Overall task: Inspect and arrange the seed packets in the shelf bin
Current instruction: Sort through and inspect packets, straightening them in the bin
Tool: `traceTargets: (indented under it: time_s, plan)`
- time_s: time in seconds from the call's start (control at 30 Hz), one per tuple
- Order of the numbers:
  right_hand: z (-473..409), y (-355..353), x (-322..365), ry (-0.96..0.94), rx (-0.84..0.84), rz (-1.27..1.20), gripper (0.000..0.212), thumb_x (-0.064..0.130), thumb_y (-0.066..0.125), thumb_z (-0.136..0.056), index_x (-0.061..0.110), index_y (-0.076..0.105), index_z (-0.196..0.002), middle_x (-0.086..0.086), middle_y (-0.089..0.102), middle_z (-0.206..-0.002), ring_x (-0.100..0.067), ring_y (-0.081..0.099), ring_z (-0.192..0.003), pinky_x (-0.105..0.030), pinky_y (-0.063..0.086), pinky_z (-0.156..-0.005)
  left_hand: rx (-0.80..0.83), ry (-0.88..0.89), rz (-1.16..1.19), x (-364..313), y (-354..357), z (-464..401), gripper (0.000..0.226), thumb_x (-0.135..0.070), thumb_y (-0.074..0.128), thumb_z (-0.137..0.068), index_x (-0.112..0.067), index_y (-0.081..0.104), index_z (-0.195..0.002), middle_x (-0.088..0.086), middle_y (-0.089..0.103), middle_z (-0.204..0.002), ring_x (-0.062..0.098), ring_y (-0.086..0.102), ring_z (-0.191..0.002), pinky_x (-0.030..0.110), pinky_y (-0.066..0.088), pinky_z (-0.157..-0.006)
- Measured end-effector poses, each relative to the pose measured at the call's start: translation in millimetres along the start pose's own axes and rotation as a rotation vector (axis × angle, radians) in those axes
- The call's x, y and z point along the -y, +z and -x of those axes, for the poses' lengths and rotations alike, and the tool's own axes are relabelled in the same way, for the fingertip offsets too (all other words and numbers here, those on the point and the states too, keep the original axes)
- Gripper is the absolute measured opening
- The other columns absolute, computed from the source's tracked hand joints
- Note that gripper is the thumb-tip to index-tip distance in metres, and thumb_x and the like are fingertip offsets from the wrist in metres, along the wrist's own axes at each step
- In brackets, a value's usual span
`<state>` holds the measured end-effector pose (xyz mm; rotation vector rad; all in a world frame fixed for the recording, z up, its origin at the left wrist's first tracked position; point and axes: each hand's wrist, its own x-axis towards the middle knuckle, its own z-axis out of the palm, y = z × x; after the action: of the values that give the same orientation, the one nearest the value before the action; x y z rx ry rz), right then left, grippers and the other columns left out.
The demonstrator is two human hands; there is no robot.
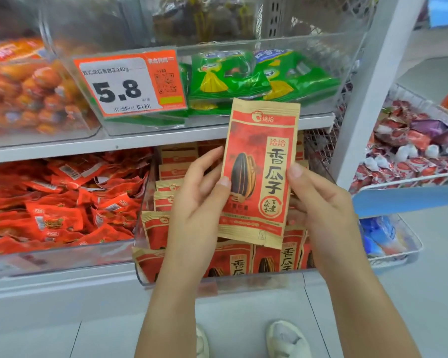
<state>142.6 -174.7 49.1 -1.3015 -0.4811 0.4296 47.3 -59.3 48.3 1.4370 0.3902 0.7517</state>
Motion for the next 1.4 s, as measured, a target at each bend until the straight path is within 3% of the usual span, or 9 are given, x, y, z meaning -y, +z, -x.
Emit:
traceTargets:
  time_s: [0.13, 0.53, 0.67, 0.77, 0.9, 1.03, 1.17, 1.27, 1.4]
  plan:
    - [-0.7, -3.3, -1.7, 0.018, -0.003, -0.006, 0.039, 0.036, 0.054, -0.087, 0.013, 0.072, -0.112, -0.002, 0.077, -0.091, -0.014, 0.072, -0.077, -0.022, 0.055, -0.063, 0.085, -0.022, -0.043, -3.3, -6.7, 2.8, 0.042, 0.002, 0.045, -0.098, -0.024, 0.054, -0.129, -0.008, 0.073, -0.113, 0.005, 0.069, -0.101, 0.016, 0.053, -0.071]
    - [-1.0, -11.1, 2.0, -0.004, -0.011, -0.029, 0.038, 0.033, 0.055, -0.086, 0.013, 0.070, -0.113, 0.000, 0.076, -0.080, -0.012, 0.072, -0.065, -0.018, 0.051, -0.051, 0.296, 0.014, -0.192, 4.0, -0.4, 8.3, 0.082, -0.003, 0.069, -0.078, -0.034, 0.034, -0.145, -0.016, 0.063, -0.128, 0.010, 0.063, -0.115, 0.030, 0.055, -0.087]
    - [-1.6, -12.6, 1.6, 0.002, -0.014, -0.030, 0.033, 0.030, 0.055, -0.085, 0.013, 0.069, -0.110, -0.002, 0.076, -0.078, -0.014, 0.071, -0.065, -0.021, 0.053, -0.053, 0.346, -0.019, -0.274, 4.2, 8.1, 5.8, 0.117, -0.005, 0.082, -0.071, -0.042, 0.007, -0.153, -0.021, 0.053, -0.139, 0.004, 0.056, -0.124, 0.035, 0.050, -0.100]
    - [-3.6, -16.4, 2.9, -0.039, -0.085, -0.002, 0.031, 0.030, 0.058, -0.083, 0.016, 0.069, -0.108, 0.001, 0.075, -0.075, -0.010, 0.070, -0.064, -0.022, 0.054, -0.055, 0.347, -0.044, -0.364, 6.8, 10.9, 7.0, 0.138, -0.031, 0.089, -0.058, -0.065, -0.019, -0.137, -0.036, 0.033, -0.147, -0.004, 0.046, -0.131, 0.040, 0.042, -0.109]
    - [-7.8, -24.2, 3.8, -0.078, -0.188, 0.025, 0.037, 0.034, 0.060, -0.083, 0.013, 0.068, -0.112, 0.003, 0.076, -0.076, -0.009, 0.070, -0.066, -0.023, 0.055, -0.056, 0.370, -0.042, -0.432, 5.5, 22.0, 6.7, 0.136, -0.049, 0.085, -0.050, -0.068, -0.022, -0.132, -0.032, 0.023, -0.153, 0.001, 0.037, -0.139, 0.043, 0.039, -0.111]
    - [-9.5, -31.2, 6.5, -0.087, -0.237, 0.037, 0.040, 0.039, 0.060, -0.078, 0.015, 0.069, -0.109, 0.001, 0.075, -0.075, -0.012, 0.070, -0.066, -0.028, 0.057, -0.058, 0.350, -0.002, -0.459, 7.9, 34.4, 8.7, 0.139, -0.030, 0.092, -0.062, -0.061, -0.022, -0.136, -0.031, 0.027, -0.152, -0.011, 0.034, -0.135, 0.034, 0.036, -0.114]
    - [-10.0, -36.8, 10.1, -0.090, -0.226, 0.034, 0.041, 0.036, 0.060, -0.078, 0.013, 0.069, -0.110, 0.002, 0.075, -0.074, -0.010, 0.069, -0.065, -0.026, 0.057, -0.057, 0.410, -0.006, -0.359, 10.1, 32.6, 3.8, 0.129, -0.025, 0.086, -0.068, -0.057, -0.012, -0.146, -0.032, 0.039, -0.146, 0.004, 0.049, -0.131, 0.046, 0.046, -0.104]
    - [-10.7, -38.2, 11.7, -0.077, -0.206, 0.042, 0.031, 0.034, 0.059, -0.083, 0.016, 0.068, -0.107, 0.003, 0.075, -0.072, -0.009, 0.069, -0.062, -0.024, 0.055, -0.055, 0.448, -0.035, -0.324, 9.0, 28.1, 3.0, 0.120, 0.005, 0.074, -0.080, -0.055, -0.006, -0.146, -0.040, 0.053, -0.128, 0.008, 0.065, -0.112, 0.043, 0.055, -0.092]
    - [-11.1, -41.4, 11.0, -0.039, -0.164, 0.006, 0.007, 0.020, 0.059, -0.093, 0.018, 0.065, -0.097, 0.002, 0.072, -0.066, -0.010, 0.066, -0.056, -0.022, 0.052, -0.049, 0.508, -0.038, -0.275, 3.9, 18.8, 3.8, 0.101, -0.006, 0.067, -0.088, -0.049, 0.000, -0.151, -0.022, 0.056, -0.135, 0.012, 0.062, -0.118, 0.039, 0.050, -0.099]
